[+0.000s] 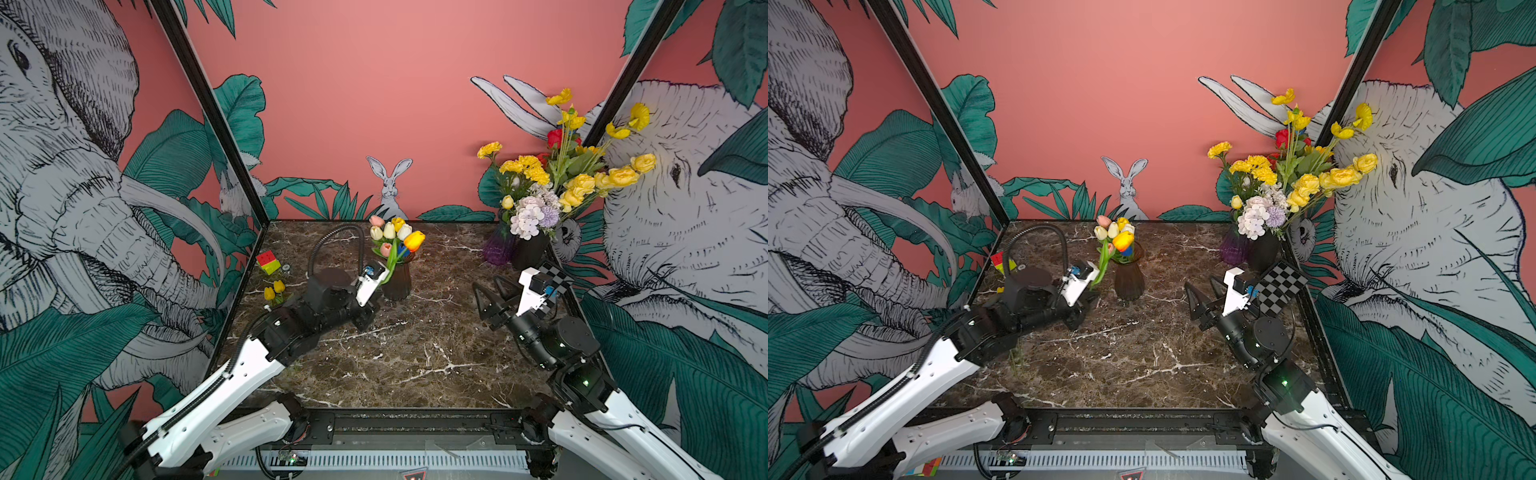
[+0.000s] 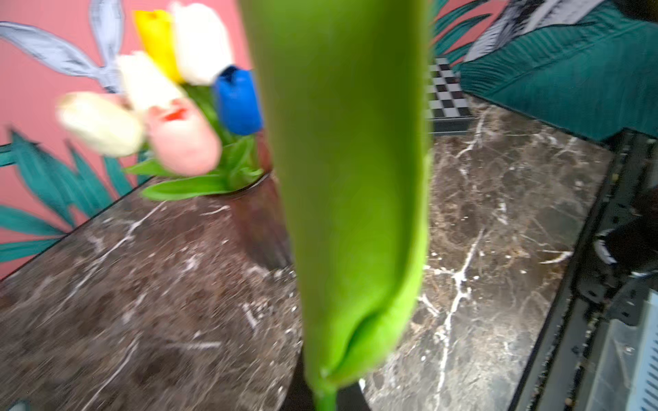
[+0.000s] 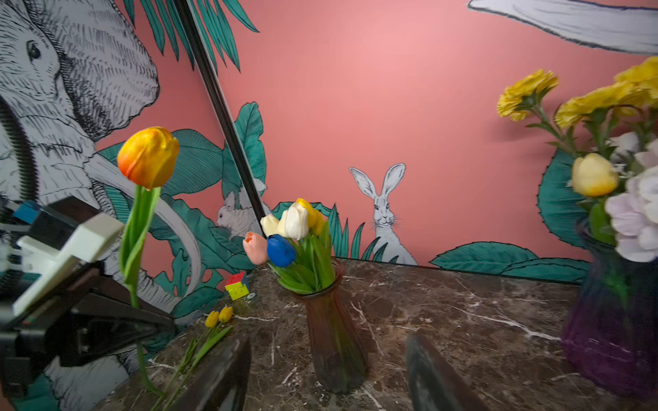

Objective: Pick out yellow flowers from the vase
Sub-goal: Pick up the flower from the vase, then place the flower at the center of the board.

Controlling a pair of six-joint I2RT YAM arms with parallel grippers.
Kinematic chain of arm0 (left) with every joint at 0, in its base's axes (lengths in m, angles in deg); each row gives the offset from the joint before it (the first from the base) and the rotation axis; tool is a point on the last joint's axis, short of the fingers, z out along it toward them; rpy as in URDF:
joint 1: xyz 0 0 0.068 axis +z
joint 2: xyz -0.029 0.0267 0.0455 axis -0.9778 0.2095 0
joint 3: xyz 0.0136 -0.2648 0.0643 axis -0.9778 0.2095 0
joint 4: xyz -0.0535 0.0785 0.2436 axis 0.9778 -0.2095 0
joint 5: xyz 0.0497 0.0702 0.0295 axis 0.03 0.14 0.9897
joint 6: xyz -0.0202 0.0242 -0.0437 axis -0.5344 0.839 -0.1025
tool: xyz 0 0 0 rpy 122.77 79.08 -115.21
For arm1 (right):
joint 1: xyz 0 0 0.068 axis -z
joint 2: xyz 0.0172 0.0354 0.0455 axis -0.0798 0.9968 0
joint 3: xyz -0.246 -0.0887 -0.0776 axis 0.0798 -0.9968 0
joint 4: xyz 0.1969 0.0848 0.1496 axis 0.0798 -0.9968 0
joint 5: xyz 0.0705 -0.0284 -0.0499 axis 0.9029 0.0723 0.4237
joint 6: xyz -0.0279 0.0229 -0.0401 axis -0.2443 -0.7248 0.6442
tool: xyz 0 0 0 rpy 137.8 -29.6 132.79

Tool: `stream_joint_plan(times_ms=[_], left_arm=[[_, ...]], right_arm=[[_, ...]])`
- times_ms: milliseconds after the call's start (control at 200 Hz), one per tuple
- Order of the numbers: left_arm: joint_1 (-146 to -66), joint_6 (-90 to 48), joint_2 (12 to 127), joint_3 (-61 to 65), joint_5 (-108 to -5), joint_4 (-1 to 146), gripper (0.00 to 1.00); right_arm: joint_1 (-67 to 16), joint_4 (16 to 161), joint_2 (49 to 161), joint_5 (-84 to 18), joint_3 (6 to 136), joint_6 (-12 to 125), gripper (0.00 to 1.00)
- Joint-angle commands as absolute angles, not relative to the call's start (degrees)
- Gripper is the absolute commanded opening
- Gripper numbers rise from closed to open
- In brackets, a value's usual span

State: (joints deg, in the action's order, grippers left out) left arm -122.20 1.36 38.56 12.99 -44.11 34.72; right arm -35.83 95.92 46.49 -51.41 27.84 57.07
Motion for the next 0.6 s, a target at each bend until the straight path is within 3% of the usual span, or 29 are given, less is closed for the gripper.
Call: stream_joint_plan(times_ms=[0, 245, 595], left_arm=[[-116.2, 3.3, 37.3, 9.9, -36.2, 21.1, 0.00], [-92.2, -1.6, 44.4, 11.2, -38.7, 17.5, 0.00], [-84.7, -5.9, 63.1, 12.8, -32.8, 14.8, 0.00]], right_arm=[[-35.9, 95.1, 44.9, -59.6, 25.6, 61.1, 0.70], [-35.9, 94.1, 44.8, -63.2, 24.9, 61.5, 0.70], [-35.8, 90.1, 42.5, -64.8, 24.4, 62.9, 0.70]])
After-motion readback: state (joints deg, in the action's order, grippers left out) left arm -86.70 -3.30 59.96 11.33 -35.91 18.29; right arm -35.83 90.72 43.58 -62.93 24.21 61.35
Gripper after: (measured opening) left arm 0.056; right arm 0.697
